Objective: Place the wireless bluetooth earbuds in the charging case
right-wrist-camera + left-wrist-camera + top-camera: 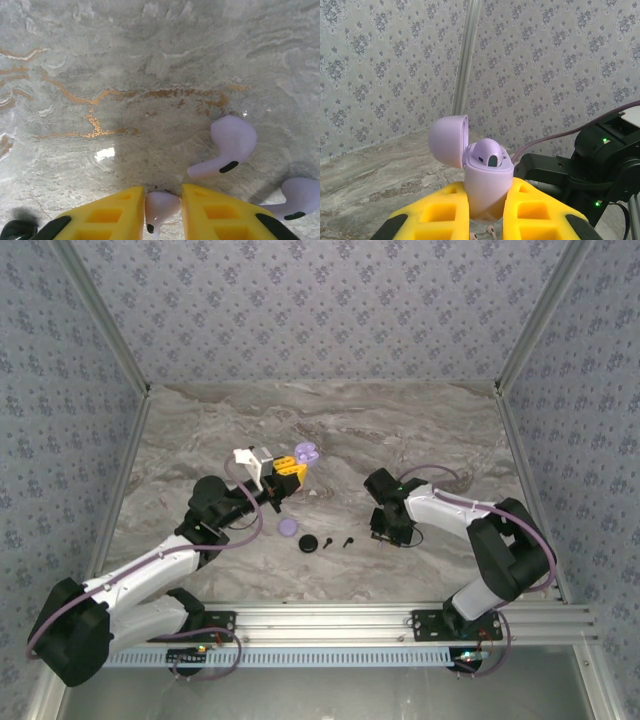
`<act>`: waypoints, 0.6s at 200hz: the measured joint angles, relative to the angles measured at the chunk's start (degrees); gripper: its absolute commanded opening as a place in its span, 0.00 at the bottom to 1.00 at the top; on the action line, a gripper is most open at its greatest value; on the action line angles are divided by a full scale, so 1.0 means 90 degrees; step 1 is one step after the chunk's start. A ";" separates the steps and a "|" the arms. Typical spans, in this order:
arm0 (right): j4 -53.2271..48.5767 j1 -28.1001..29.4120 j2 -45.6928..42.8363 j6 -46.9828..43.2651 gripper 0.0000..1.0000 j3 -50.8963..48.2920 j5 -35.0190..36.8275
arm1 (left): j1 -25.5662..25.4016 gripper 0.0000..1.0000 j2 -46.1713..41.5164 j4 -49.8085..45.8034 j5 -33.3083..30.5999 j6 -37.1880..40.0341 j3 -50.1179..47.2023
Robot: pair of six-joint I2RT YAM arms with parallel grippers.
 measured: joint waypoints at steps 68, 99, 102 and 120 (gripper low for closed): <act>-0.0056 0.0148 -0.0359 -0.0194 0.22 0.0010 0.0141 | 0.0000 0.00 0.0015 0.0000 0.0000 -0.0002 0.0000; -0.0427 0.0362 -0.1168 -0.0454 0.22 0.0493 0.0474 | 0.0000 0.00 0.0226 0.0024 0.0002 -0.0007 0.0000; -0.0454 0.0384 -0.1258 -0.0486 0.22 0.0573 0.0500 | -0.0002 0.00 0.0255 0.0024 0.0002 -0.0007 0.0000; -0.0614 0.0546 -0.1741 -0.0736 0.22 0.1236 0.0743 | -0.0029 0.00 0.0464 0.0053 0.0002 -0.0010 0.0000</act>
